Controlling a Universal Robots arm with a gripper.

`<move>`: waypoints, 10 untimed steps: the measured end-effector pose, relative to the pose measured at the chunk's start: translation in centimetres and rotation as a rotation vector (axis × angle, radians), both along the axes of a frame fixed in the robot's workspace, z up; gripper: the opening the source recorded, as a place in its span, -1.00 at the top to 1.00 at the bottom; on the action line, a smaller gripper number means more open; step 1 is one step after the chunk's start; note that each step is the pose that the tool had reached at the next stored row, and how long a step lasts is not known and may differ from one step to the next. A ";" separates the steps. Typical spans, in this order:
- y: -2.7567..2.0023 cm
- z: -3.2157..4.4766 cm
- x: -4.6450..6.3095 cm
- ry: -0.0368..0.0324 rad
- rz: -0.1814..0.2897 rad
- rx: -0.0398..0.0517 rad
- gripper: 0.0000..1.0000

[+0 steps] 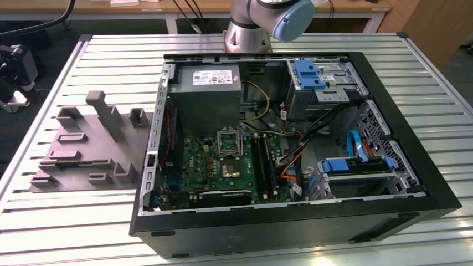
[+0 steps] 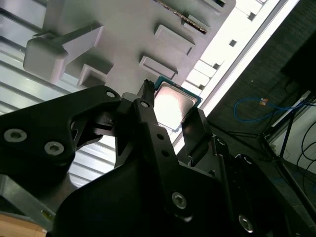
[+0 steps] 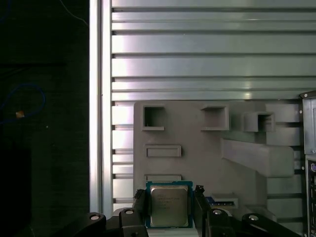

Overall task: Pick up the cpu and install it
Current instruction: 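Pick up the cpu and move it towards the insertion slot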

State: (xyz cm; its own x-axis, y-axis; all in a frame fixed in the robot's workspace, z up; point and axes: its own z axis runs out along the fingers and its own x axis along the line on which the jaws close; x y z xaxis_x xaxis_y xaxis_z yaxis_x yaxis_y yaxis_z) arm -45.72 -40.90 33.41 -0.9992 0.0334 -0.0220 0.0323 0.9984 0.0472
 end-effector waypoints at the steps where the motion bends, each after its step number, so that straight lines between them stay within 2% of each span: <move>1: 0.00 0.04 0.0 0.0000 0.000 0.0000 0.06; 10: 0.00 0.37 0.0 0.0001 0.000 0.0000 0.06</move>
State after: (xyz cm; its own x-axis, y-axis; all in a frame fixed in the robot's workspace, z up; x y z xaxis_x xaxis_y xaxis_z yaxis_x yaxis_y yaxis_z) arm -45.72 -40.90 33.78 -0.9992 0.0334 -0.0219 0.0323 0.9984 0.0471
